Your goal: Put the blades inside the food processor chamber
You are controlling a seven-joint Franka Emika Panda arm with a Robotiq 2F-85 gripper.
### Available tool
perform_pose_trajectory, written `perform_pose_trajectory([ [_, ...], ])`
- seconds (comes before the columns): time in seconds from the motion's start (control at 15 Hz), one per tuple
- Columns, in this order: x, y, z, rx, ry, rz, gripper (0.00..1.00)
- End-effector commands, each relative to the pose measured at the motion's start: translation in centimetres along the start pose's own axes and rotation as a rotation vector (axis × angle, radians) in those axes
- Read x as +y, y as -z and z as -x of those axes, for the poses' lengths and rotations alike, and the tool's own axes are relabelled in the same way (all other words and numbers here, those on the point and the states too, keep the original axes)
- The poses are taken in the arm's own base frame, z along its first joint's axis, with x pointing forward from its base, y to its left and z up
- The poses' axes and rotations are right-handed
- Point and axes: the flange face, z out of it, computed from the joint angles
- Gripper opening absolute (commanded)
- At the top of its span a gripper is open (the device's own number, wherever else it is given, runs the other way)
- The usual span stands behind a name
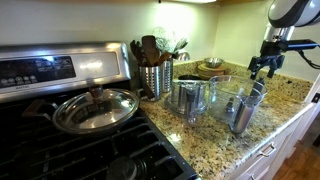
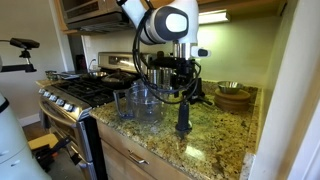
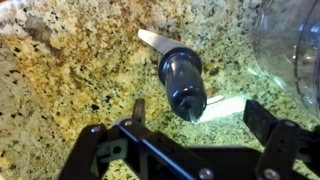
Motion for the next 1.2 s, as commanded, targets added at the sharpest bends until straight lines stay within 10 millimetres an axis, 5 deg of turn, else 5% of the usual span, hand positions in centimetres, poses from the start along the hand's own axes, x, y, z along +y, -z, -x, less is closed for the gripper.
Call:
perform_pose_trajectory([
  [0.0, 0.8, -0.8, -0.6, -0.021, -0.002, 0.012, 1.00],
  [0.53, 1.1, -2.5, -1.0, -0.062, -0.013, 0.021, 1.00],
  [0.67, 1.1, -2.7, -1.1, -0.074, -0.013, 0.019, 0.83],
  [0.73, 1.1, -2.7, -1.1, -0.079, -0.013, 0.018, 0.67],
  [1.13, 1.1, -2.0, -0.9, -0.088, -0.017, 0.020, 0.26],
])
